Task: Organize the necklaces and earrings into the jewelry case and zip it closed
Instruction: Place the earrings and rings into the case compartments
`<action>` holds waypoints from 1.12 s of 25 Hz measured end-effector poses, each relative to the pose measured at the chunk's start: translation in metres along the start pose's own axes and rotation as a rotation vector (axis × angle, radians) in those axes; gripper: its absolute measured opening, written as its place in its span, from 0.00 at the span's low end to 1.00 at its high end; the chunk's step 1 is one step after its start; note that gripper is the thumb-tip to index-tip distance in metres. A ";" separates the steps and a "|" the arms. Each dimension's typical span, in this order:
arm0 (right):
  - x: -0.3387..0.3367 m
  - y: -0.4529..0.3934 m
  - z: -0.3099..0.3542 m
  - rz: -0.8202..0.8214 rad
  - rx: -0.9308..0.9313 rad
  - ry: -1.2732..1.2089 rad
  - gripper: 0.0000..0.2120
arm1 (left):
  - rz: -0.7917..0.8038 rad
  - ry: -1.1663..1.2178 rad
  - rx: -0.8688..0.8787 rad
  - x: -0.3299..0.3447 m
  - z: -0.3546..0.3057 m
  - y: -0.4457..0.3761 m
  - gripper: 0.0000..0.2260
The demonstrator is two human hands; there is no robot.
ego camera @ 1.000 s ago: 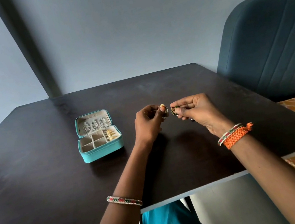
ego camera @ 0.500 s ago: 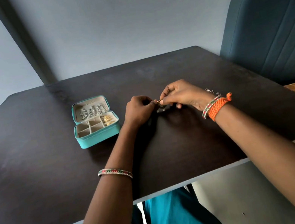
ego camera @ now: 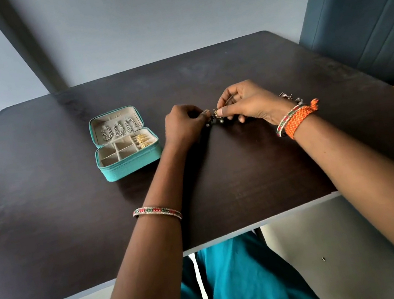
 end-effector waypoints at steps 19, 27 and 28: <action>-0.011 -0.014 0.003 -0.242 0.113 0.540 0.24 | -0.079 0.098 -0.149 -0.003 0.015 -0.004 0.12; -0.008 -0.012 -0.011 -0.159 0.239 0.322 0.17 | -0.077 0.071 -0.104 -0.002 0.009 0.000 0.09; -0.008 -0.012 -0.012 -0.152 0.228 0.274 0.16 | -0.077 0.074 -0.107 -0.003 0.010 0.000 0.09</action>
Point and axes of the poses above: each hand's wrist, its own y-axis away from the middle knuckle, its own x-axis out of the palm, z = x × y, the point moved 9 cm from there along -y, towards the middle knuckle, and after that the axes turned 7 degrees about -z, right-handed, at the moved point
